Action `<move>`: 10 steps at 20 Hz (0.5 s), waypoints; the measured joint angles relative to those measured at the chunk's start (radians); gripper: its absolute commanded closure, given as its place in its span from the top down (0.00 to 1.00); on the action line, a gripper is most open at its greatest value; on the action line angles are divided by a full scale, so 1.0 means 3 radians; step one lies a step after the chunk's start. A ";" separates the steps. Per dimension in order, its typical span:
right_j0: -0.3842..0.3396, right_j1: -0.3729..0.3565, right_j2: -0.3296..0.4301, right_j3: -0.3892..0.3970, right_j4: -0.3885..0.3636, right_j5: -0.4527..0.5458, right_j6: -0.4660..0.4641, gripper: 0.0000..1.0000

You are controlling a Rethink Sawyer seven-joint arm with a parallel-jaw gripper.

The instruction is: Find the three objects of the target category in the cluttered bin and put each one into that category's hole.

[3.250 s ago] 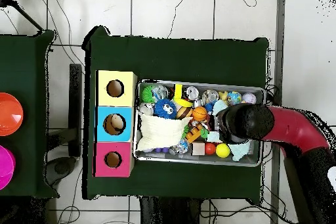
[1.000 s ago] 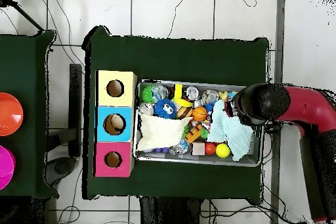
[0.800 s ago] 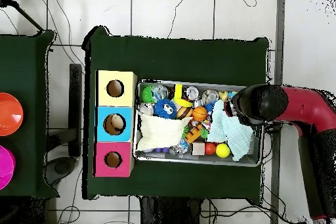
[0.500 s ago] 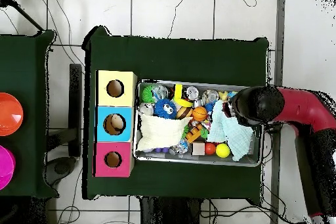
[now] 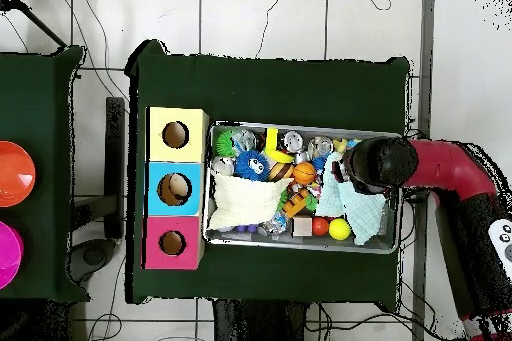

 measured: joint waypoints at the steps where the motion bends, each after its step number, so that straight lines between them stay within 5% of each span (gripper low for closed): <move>1: 0.0000 0.0012 0.0000 0.0000 0.0000 0.0000 0.0000 1.00; 10: -0.0001 0.0066 0.0000 -0.0001 -0.0029 -0.0001 0.0000 1.00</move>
